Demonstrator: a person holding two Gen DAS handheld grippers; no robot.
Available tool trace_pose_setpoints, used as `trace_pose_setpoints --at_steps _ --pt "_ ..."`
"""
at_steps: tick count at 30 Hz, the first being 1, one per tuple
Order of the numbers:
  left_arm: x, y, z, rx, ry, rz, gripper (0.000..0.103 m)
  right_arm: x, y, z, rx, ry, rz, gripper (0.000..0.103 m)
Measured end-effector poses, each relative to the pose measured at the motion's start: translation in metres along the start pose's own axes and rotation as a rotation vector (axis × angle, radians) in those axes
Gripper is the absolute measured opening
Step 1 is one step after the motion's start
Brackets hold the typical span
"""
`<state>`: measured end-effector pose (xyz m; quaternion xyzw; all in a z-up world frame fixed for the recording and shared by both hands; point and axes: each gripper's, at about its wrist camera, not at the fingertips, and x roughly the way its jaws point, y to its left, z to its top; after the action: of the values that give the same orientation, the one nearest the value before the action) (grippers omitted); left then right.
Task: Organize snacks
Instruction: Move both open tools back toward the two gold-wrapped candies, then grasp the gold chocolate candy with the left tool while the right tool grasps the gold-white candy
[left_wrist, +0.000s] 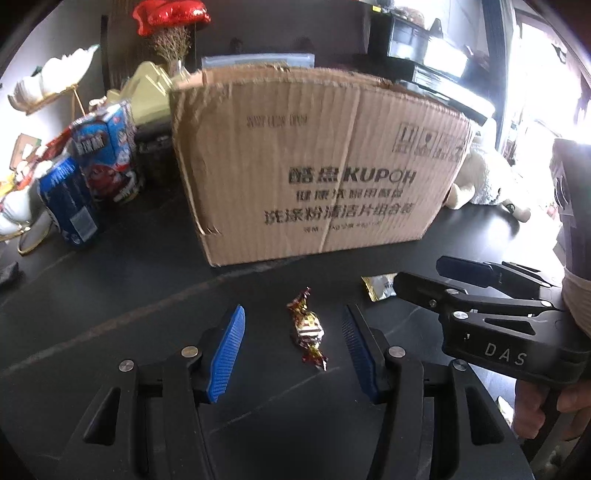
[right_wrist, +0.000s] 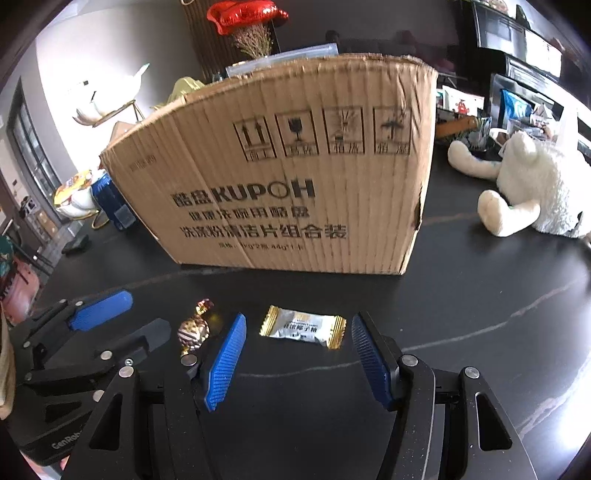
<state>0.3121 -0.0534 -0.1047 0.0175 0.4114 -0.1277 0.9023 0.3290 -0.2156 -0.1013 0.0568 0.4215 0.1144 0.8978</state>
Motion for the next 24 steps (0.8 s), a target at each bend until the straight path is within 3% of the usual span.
trace_pose_setpoints --at_steps 7,18,22,24 --pt "0.017 -0.003 -0.008 0.013 0.017 -0.032 0.049 0.014 0.002 -0.004 -0.015 0.038 -0.006 0.061" --pt "0.034 -0.008 -0.011 0.023 0.032 -0.003 0.039 0.021 0.001 -0.004 -0.013 0.051 -0.006 0.061" --pt "0.038 -0.006 -0.012 0.013 0.039 -0.004 0.023 0.025 0.002 -0.003 -0.017 0.055 -0.010 0.061" --pt "0.038 -0.004 -0.012 0.001 0.040 -0.011 0.023 0.027 0.003 -0.003 -0.025 0.058 -0.012 0.061"
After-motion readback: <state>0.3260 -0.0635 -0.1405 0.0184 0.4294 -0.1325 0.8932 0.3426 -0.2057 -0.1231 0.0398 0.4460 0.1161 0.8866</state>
